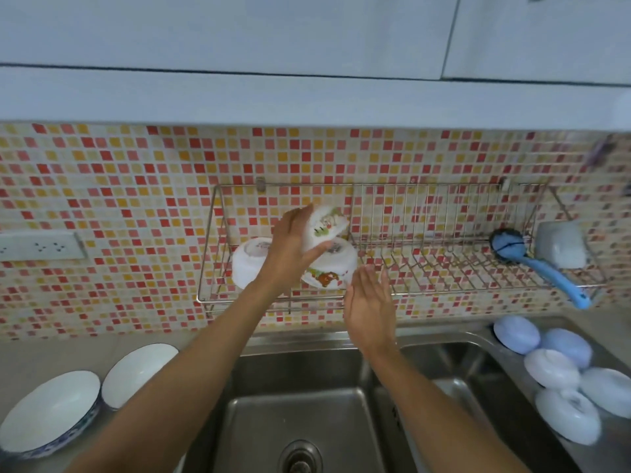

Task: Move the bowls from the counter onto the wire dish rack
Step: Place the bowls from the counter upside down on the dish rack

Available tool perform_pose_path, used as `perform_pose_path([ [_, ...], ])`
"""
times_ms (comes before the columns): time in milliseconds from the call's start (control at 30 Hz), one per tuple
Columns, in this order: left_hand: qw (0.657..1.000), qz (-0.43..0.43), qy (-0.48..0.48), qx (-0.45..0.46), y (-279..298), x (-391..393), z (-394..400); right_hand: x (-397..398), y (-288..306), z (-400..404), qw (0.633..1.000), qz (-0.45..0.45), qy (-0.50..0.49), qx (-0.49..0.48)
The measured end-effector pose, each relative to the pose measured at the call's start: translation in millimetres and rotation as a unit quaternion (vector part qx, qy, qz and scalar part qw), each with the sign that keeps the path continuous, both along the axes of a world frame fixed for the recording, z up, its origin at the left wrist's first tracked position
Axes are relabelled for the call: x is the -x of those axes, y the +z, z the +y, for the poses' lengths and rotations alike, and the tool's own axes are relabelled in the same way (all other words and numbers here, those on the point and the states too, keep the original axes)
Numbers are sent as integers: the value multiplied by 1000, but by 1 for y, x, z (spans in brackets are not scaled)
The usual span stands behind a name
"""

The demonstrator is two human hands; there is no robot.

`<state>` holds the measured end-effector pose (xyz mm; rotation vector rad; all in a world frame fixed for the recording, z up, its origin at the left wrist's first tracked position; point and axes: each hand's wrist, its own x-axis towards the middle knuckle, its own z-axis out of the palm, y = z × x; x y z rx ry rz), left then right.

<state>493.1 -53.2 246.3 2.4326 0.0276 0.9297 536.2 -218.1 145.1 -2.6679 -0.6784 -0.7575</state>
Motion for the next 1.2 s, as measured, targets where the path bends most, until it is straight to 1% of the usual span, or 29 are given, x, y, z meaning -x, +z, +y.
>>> perform_pose_path([
  [100, 992, 10, -2, -123, -17, -20, 3, 0, -2, 0, 1000, -20, 1, 2],
  [167, 984, 29, -5, -176, -26, -31, 6, -1, -3, 1, 1000, -30, 2, -8],
  [300, 977, 83, -14, -197, -36, -45, 8, -3, -6, 3, 998, -47, 1, -30],
  [400, 977, 93, -32, -188, -41, -53, 10, -4, -8, 4, 997, -62, -2, -37],
  [533, 971, 106, -53, -207, -42, -59, 7, -5, -11, 5, 996, -78, -2, -49],
  [700, 971, 114, -74, -195, -49, -55, 6, -3, -11, 6, 995, -74, -4, -66],
  [800, 978, 97, -92, -160, -52, -52, 9, -3, -11, 6, 995, -72, -8, -76],
  [867, 984, 97, -72, -134, -51, -54, 10, -2, -10, 7, 995, -71, -9, -74],
  [900, 986, 111, -53, -116, -49, -56, 9, -2, -10, 7, 995, -70, -10, -71],
  [967, 983, 168, -26, -73, -42, -61, 9, -2, -9, 7, 996, -64, -14, -67],
  [1033, 971, 231, -28, -46, -35, -66, 9, -2, -9, 7, 996, -60, -15, -65],
  [1067, 967, 249, -32, -42, -32, -67, 9, -2, -9, 7, 996, -61, -15, -64],
  [1200, 967, 250, -39, -25, -23, -61, 4, -3, -10, 6, 996, -70, -17, -60],
])
